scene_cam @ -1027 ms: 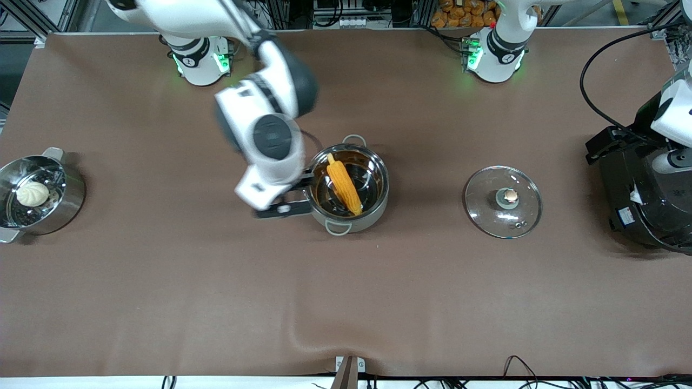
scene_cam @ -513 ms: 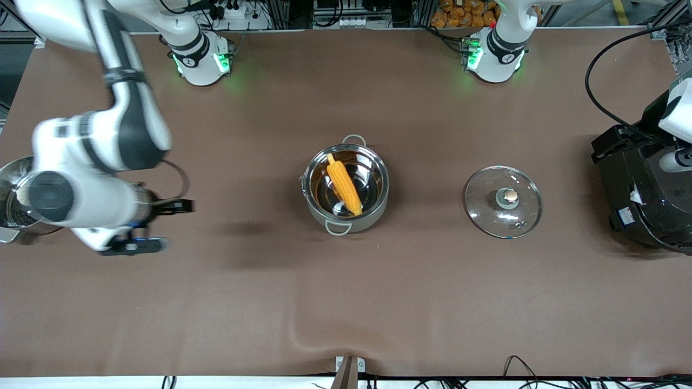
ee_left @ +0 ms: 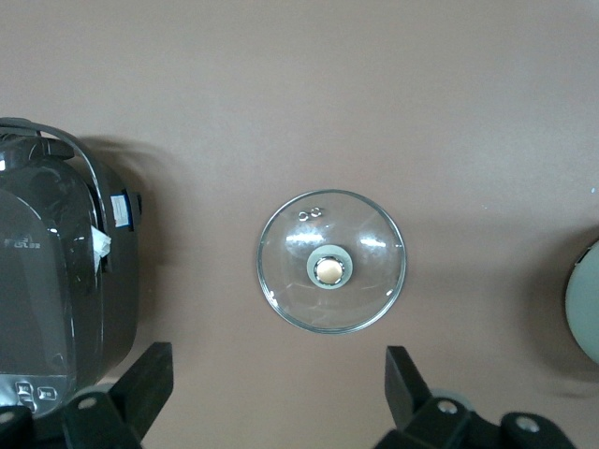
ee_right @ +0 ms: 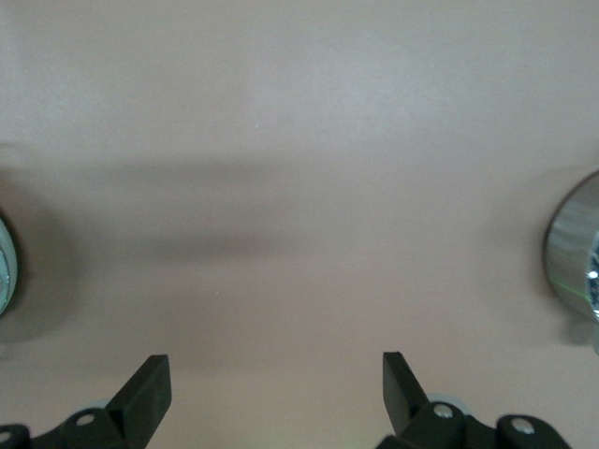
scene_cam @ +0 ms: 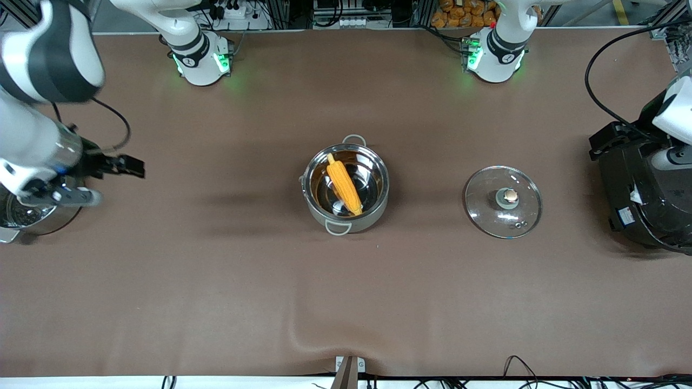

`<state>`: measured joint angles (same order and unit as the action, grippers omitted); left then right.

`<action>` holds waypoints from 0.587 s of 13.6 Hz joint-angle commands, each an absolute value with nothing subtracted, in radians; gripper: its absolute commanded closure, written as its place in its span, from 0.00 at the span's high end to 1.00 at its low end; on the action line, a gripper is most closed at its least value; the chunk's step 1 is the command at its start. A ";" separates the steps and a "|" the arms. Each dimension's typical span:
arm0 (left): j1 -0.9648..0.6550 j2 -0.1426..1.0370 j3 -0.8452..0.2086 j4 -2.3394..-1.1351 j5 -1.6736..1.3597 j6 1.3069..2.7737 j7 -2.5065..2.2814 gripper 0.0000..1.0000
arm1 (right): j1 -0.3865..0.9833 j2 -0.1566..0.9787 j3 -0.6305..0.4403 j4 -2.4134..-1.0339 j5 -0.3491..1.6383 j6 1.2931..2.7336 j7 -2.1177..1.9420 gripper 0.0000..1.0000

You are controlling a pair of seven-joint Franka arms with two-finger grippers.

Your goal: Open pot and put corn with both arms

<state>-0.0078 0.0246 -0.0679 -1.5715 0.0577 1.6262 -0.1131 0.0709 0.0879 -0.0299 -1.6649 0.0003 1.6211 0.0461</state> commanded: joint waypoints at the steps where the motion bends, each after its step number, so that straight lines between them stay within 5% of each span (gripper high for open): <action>1: -0.014 0.031 -0.067 -1.542 0.046 1.612 -0.091 1.00 | -0.044 0.015 0.059 -1.689 -0.005 1.592 -0.001 1.00; 8: -0.014 0.032 -0.067 -1.542 0.037 1.609 -0.091 1.00 | -0.100 0.017 0.075 -1.520 0.002 1.431 -0.080 1.00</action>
<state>-0.0131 0.0263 -0.0705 -1.5616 0.0577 1.6261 -0.1131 -0.0733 0.0169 0.0543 -1.5433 -0.0003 1.4542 -0.0670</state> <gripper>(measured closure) 0.000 0.000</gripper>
